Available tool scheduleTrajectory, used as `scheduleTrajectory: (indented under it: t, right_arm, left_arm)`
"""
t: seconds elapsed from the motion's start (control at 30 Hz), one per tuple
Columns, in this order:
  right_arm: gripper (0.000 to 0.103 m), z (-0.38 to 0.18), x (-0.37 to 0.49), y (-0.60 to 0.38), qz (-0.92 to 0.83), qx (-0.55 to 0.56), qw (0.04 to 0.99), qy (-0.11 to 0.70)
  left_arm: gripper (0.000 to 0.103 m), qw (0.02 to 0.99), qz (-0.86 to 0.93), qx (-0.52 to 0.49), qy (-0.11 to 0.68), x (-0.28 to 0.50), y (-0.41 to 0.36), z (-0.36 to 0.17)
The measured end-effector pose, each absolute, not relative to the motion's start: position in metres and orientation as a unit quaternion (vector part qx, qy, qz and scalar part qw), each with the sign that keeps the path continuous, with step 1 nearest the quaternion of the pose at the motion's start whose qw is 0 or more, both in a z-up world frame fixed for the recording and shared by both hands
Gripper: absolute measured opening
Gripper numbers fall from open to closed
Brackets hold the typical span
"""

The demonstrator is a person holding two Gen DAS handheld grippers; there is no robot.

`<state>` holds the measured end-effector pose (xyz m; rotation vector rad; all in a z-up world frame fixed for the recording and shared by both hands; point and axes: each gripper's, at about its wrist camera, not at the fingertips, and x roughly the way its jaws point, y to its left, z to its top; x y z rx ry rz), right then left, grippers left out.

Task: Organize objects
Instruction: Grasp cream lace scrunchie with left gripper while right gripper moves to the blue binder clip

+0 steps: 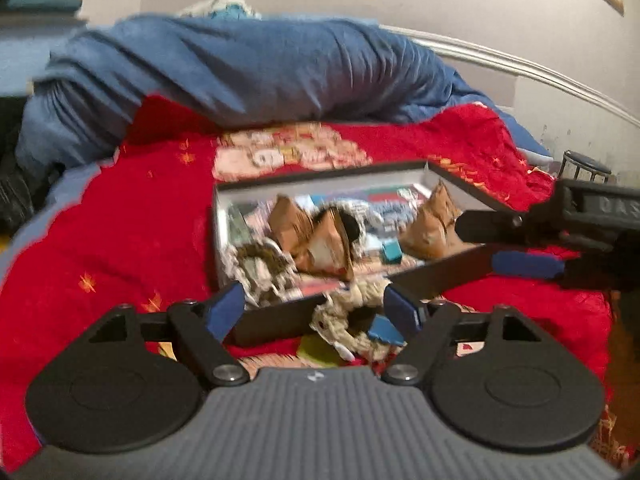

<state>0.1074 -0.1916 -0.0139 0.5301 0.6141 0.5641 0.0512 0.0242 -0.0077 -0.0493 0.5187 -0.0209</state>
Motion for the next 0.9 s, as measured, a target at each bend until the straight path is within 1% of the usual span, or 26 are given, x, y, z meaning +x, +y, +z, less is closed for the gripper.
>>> scheduleTrajectory:
  t: [0.07,0.17,0.23,0.3,0.33,0.37,0.4,0.43,0.47,0.5,0.6,0.7,0.8,0.9]
  right_arm:
    - [0.069,-0.021,0.11,-0.189,0.277,0.265,0.871,0.308]
    - [0.068,-0.026,0.114,-0.179,0.276,0.248,0.87,0.324]
    - [0.067,-0.031,0.113,-0.175,0.264,0.248,0.868,0.338]
    - [0.062,-0.034,0.112,-0.17,0.25,0.245,0.869,0.35]
    - [0.062,-0.035,0.111,-0.169,0.247,0.244,0.869,0.352]
    - [0.062,-0.037,0.109,-0.167,0.25,0.249,0.867,0.352]
    - [0.062,-0.037,0.108,-0.167,0.255,0.253,0.864,0.351]
    - [0.062,-0.038,0.107,-0.165,0.259,0.255,0.863,0.352]
    - [0.062,-0.038,0.107,-0.164,0.261,0.252,0.863,0.352]
    - [0.062,-0.038,0.107,-0.161,0.263,0.245,0.863,0.354]
    - [0.06,-0.038,0.107,-0.155,0.271,0.238,0.862,0.356]
    - [0.058,-0.039,0.107,-0.15,0.279,0.237,0.858,0.359]
    - [0.053,-0.04,0.108,-0.143,0.296,0.23,0.853,0.362]
    - [0.046,-0.042,0.11,-0.139,0.323,0.25,0.836,0.366]
  left_arm:
    - [0.079,0.964,-0.006,-0.041,0.264,0.053,0.024,-0.018]
    - [0.079,0.967,-0.005,-0.023,0.253,0.05,0.017,-0.022]
    - [0.071,0.964,-0.022,-0.036,0.262,0.049,0.015,-0.023]
    - [0.059,0.958,-0.018,-0.065,0.28,0.051,0.018,-0.028]
    - [0.054,0.955,-0.016,-0.073,0.288,0.052,0.019,-0.03]
    - [0.045,0.953,-0.012,-0.077,0.294,0.054,0.02,-0.033]
    - [0.038,0.952,-0.006,-0.079,0.295,0.056,0.022,-0.034]
    - [0.034,0.952,0.004,-0.082,0.296,0.059,0.024,-0.034]
    - [0.025,0.95,0.01,-0.089,0.299,0.061,0.025,-0.034]
    - [0.019,0.947,0.013,-0.103,0.305,0.064,0.029,-0.035]
    - [0.015,0.943,0.017,-0.126,0.307,0.064,0.035,-0.035]
    - [0.014,0.948,0.032,-0.106,0.299,0.06,0.035,-0.03]
    - [0.014,0.949,0.039,-0.098,0.297,0.057,0.036,-0.026]
    - [0.014,0.95,0.052,-0.089,0.296,0.054,0.038,-0.024]
